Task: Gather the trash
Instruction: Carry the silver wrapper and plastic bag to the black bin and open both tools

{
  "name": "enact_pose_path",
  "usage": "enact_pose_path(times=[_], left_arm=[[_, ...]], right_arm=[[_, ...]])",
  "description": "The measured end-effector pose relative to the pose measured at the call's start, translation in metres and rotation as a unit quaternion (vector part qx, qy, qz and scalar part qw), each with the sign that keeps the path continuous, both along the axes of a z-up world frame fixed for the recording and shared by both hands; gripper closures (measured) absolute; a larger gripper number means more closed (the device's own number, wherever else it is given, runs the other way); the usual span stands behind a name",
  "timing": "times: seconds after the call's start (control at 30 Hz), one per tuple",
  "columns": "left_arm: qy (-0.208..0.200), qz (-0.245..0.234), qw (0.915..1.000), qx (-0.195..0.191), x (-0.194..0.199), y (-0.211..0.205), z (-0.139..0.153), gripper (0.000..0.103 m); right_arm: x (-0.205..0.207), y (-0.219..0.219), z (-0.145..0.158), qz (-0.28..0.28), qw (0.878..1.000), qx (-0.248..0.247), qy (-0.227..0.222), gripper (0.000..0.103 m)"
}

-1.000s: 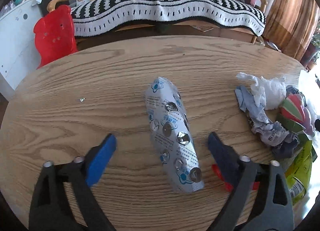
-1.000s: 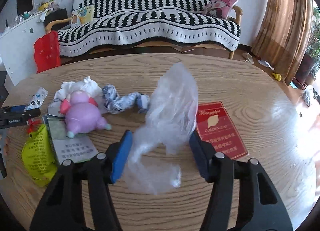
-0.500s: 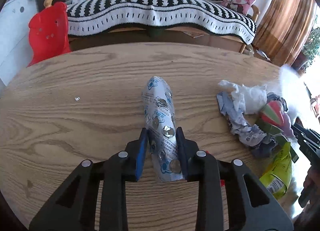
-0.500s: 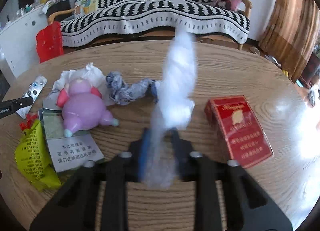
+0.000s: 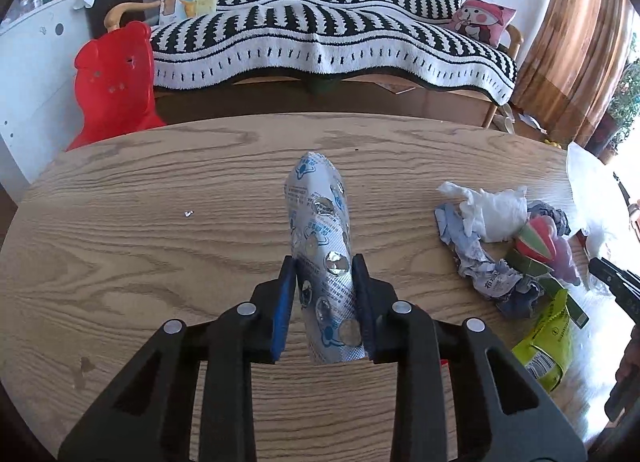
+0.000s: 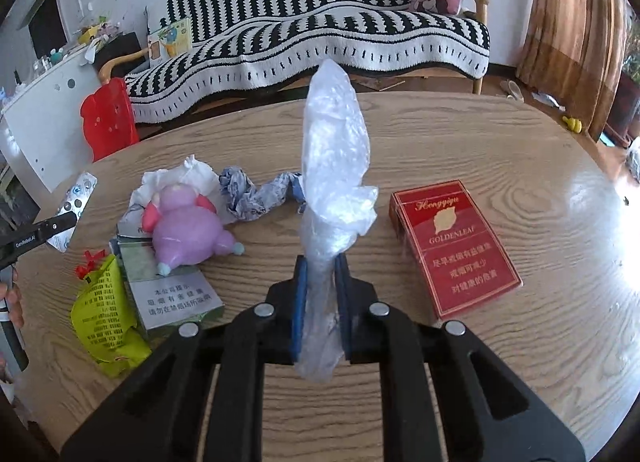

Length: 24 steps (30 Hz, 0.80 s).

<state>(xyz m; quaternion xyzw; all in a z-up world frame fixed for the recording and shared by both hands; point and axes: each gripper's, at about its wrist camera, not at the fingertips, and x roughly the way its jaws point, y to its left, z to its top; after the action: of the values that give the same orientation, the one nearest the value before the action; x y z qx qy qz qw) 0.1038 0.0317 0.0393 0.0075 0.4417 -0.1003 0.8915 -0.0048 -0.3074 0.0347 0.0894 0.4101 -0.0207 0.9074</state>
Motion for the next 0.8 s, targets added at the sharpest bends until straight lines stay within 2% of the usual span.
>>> enact_pose_path(times=[0.57, 0.7, 0.8], left_arm=[[-0.015, 0.002, 0.9999, 0.001, -0.009, 0.003, 0.016, 0.075], [-0.025, 0.016, 0.9992, -0.026, -0.016, 0.008, 0.035, 0.075], [-0.050, -0.004, 0.9977, -0.045, -0.038, -0.009, 0.059, 0.075]], right_arm=[[-0.009, -0.007, 0.007, 0.008, 1.000, 0.026, 0.002, 0.089], [-0.020, -0.008, 0.023, 0.006, 0.999, 0.046, -0.016, 0.089], [-0.036, -0.008, 0.041, 0.002, 0.997, 0.064, -0.040, 0.089]])
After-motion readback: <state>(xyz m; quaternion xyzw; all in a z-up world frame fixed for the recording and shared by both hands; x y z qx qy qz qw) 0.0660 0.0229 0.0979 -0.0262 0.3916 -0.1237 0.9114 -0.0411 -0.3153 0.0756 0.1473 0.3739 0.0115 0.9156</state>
